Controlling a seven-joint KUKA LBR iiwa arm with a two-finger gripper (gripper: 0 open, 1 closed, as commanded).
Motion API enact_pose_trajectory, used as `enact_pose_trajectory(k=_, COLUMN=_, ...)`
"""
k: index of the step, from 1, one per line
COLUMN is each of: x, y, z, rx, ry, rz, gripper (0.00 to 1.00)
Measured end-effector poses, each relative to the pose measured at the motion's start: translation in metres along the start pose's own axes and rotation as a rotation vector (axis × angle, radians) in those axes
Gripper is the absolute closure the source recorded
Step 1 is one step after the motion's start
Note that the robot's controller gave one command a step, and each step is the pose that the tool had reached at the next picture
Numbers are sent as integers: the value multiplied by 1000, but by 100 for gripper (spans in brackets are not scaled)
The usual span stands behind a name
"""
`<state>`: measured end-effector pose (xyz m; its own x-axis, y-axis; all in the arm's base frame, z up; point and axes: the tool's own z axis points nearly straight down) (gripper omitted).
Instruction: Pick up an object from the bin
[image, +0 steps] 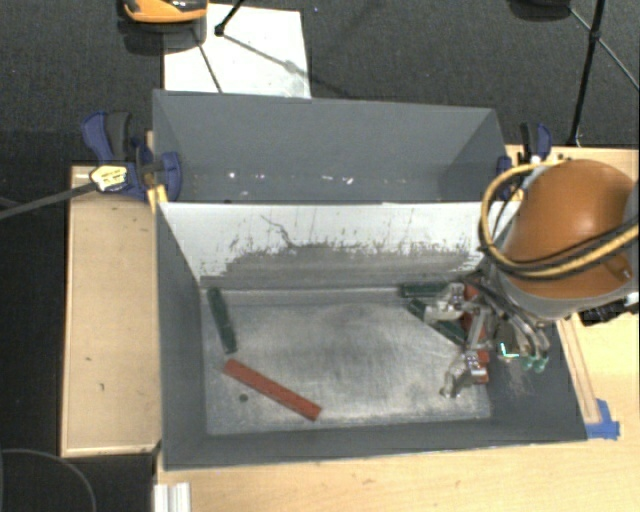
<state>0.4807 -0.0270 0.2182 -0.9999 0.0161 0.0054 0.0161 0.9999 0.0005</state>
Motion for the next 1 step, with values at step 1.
enact_pose_trajectory(k=1, x=-1, y=0, z=-3, rx=0, ry=-6, rz=0, gripper=0)
